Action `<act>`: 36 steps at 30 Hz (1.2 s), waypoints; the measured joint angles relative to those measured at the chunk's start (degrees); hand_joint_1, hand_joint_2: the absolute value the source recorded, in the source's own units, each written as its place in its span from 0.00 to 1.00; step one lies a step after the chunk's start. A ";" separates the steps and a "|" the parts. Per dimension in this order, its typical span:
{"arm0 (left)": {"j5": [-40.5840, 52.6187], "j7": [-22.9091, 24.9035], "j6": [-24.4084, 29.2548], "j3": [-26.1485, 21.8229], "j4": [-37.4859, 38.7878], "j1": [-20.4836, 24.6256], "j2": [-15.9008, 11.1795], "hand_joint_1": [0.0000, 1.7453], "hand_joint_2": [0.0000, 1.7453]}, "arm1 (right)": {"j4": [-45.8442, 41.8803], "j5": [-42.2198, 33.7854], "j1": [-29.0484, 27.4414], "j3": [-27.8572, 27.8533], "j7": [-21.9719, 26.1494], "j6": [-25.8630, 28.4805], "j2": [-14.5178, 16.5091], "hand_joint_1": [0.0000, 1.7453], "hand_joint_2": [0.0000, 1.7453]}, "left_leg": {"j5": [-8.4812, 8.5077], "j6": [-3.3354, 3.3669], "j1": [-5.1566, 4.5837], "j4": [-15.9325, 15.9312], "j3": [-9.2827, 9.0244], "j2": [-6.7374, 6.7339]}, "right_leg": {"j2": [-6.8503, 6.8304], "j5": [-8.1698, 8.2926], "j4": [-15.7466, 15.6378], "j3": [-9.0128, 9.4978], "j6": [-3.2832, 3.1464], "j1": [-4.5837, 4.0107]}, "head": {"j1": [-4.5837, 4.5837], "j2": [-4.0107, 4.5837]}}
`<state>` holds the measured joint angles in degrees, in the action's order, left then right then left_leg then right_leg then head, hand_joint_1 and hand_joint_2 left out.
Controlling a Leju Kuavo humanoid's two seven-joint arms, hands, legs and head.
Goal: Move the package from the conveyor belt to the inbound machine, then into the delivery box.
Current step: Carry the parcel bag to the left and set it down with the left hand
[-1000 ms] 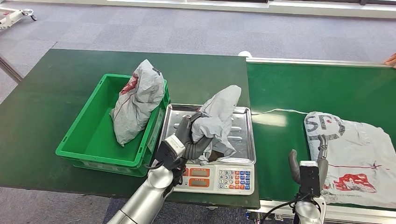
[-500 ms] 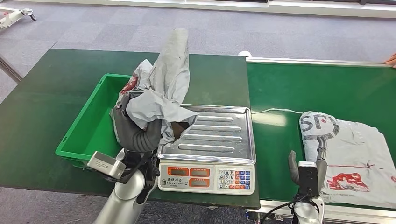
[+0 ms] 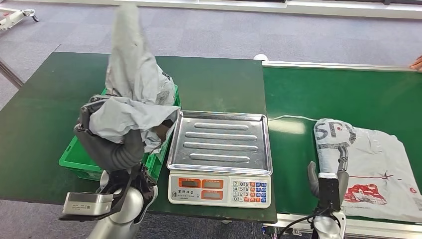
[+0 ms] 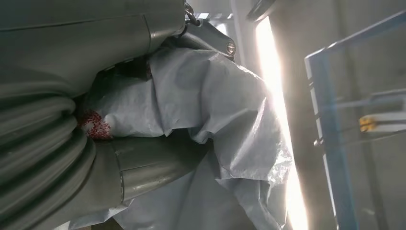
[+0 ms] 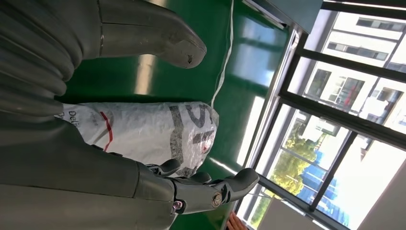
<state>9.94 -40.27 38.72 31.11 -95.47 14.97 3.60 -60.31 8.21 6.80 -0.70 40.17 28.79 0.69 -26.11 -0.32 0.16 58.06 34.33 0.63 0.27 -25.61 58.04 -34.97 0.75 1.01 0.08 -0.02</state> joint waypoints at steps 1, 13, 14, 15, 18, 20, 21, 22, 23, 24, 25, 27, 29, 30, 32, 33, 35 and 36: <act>0.27 0.00 0.58 -0.16 -0.75 -0.02 -0.59 1.00 1.00 | -0.16 -0.09 -0.19 0.00 0.00 0.07 -0.08 0.00 1.00 | 0.00 0.00 0.00 0.00 0.00 0.00 | 0.00 -0.01 0.00 0.00 -0.01 0.00 | -0.01 0.00; 7.33 6.10 -5.14 -20.17 28.84 3.44 -1.88 1.00 1.00 | -3.81 1.08 -5.67 -0.21 0.04 -0.98 -0.57 0.00 1.00 | -0.02 -0.11 0.00 -0.01 -0.13 -0.22 | 0.16 0.03 0.00 0.01 -0.13 0.00 | -0.01 0.00; 8.96 7.02 -4.72 -21.93 32.66 4.08 -1.89 1.00 1.00 | -3.81 1.16 -5.75 -0.29 0.04 -1.15 -0.65 0.00 1.00 | -0.02 -0.12 0.01 -0.01 -0.14 -0.27 | 0.22 0.06 0.01 -0.01 -0.14 -0.01 | 0.00 0.00; 10.36 7.97 -4.36 -23.55 36.10 4.65 -1.93 1.00 1.00 | -3.82 1.22 -5.81 -0.42 0.04 -1.25 -0.73 0.00 1.00 | -0.01 -0.12 0.01 -0.01 -0.14 -0.30 | 0.25 0.07 0.01 -0.02 -0.15 -0.01 | 0.00 0.00; 13.14 10.06 -5.30 -27.30 43.59 6.12 -2.08 1.00 1.00 | -3.98 1.22 -6.03 -0.90 0.03 -1.28 -0.97 0.00 1.00 | -0.02 -0.11 -0.01 -0.02 -0.20 -0.19 | 0.17 0.01 0.01 0.08 -0.11 0.01 | -0.01 0.00; 14.57 11.17 -6.94 -28.60 46.92 7.53 -2.10 1.00 1.00 | -4.34 1.17 -6.21 -1.10 0.03 -1.27 -1.09 0.00 1.00 | -0.12 -0.07 -0.03 -0.05 -0.42 0.09 | -0.06 -0.19 0.00 0.43 -0.03 0.04 | -0.02 0.00; 15.30 11.84 -7.61 -29.01 48.41 8.22 -2.09 1.00 1.00 | -4.56 1.13 -6.26 -1.13 0.03 -1.27 -1.12 0.00 1.00 | -0.22 -0.05 -0.05 -0.08 -0.58 0.19 | -0.14 -0.31 -0.01 0.66 -0.01 0.06 | -0.02 0.00; 16.06 12.76 -8.20 -29.32 49.74 8.87 -2.09 1.00 1.00 | -4.81 1.08 -6.32 -1.14 0.03 -1.27 -1.13 0.00 1.00 | -0.34 -0.02 -0.06 -0.11 -0.71 0.23 | -0.19 -0.42 -0.02 0.91 -0.02 0.07 | -0.02 0.00; 16.90 13.67 -8.70 -29.61 50.92 9.43 -2.09 1.00 1.00 | -5.05 1.03 -6.39 -1.16 0.03 -1.27 -1.14 0.00 1.00 | -0.55 0.02 -0.07 -0.15 -0.83 0.23 | -0.19 -0.54 -0.02 1.15 -0.04 0.07 | -0.01 0.00; 17.88 14.69 -9.23 -29.83 51.97 9.98 -2.09 1.00 1.00 | -5.28 1.00 -6.45 -1.20 0.02 -1.27 -1.14 0.00 1.00 | -0.74 -0.01 -0.07 -0.18 -0.96 0.23 | -0.19 -0.66 -0.02 1.38 -0.02 0.08 | -0.01 0.00; 18.95 15.69 -9.77 -30.00 52.96 10.50 -2.09 1.00 1.00 | -5.51 0.99 -6.49 -1.27 0.03 -1.28 -1.15 0.00 1.00 | -0.90 -0.02 -0.07 -0.20 -1.08 0.22 | -0.19 -0.77 -0.03 1.55 0.00 0.07 | -0.01 0.00; 21.22 17.42 -10.34 -30.28 54.68 11.46 -2.02 1.00 1.00 | -5.92 1.15 -6.50 -1.53 0.03 -1.33 -1.15 0.00 1.00 | -1.03 -0.10 -0.07 -0.22 -1.33 0.21 | -0.19 -0.88 -0.03 1.75 0.06 0.05 | -0.01 0.00; 23.43 18.79 -9.80 -30.41 55.87 12.20 -1.90 0.82 1.00 | -6.38 1.41 -6.49 -1.96 0.03 -1.53 -1.14 0.00 1.00 | -0.94 -0.08 -0.07 -0.26 -1.47 0.28 | -0.27 -0.88 -0.03 1.87 0.04 0.04 | -0.01 0.00; 24.25 19.18 -9.24 -30.46 56.27 12.49 -1.83 0.58 1.00 | -6.63 1.52 -6.47 -2.20 0.03 -1.68 -1.14 0.00 1.00 | -0.89 -0.06 -0.07 -0.29 -1.53 0.33 | -0.33 -0.88 -0.03 1.94 0.03 0.04 | -0.01 0.00; 24.95 18.95 -7.98 -30.89 56.69 12.81 -1.67 0.07 1.00 | -7.20 1.81 -6.44 -2.63 0.04 -2.03 -1.12 0.00 1.00 | -0.83 -0.04 -0.07 -0.32 -1.64 0.40 | -0.42 -0.86 -0.02 2.09 -0.09 0.03 | -0.01 0.00; 24.88 18.41 -7.45 -31.22 56.70 12.85 -1.56 0.00 0.75 | -7.49 1.94 -6.43 -2.80 0.04 -2.15 -1.10 0.00 1.00 | -0.78 -0.06 -0.07 -0.32 -1.67 0.41 | -0.43 -0.82 -0.02 2.13 -0.17 0.00 | -0.01 0.00; 23.89 16.35 -6.78 -32.10 56.25 12.68 -1.23 0.00 0.25 | -8.02 2.10 -6.43 -3.18 0.04 -2.31 -1.02 0.00 1.00 | -0.64 -0.19 -0.05 -0.33 -1.77 0.40 | -0.42 -0.73 -0.02 2.13 -0.35 -0.05 | -0.01 0.00; 23.02 14.89 -6.70 -32.56 55.74 12.47 -0.97 0.00 0.00 | -8.23 2.15 -6.43 -3.44 0.04 -2.35 -0.92 0.00 1.00 | -0.52 -0.31 -0.03 -0.33 -1.85 0.39 | -0.40 -0.67 -0.01 2.07 -0.39 -0.07 | -0.01 0.00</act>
<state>32.97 -25.38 32.02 -1.45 -39.73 27.43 2.63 -68.55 10.36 0.37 -4.13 40.22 26.44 -0.24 -26.64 -0.63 0.12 57.73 32.48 1.02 -0.14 -26.28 58.02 -32.90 0.36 0.93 0.07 -0.02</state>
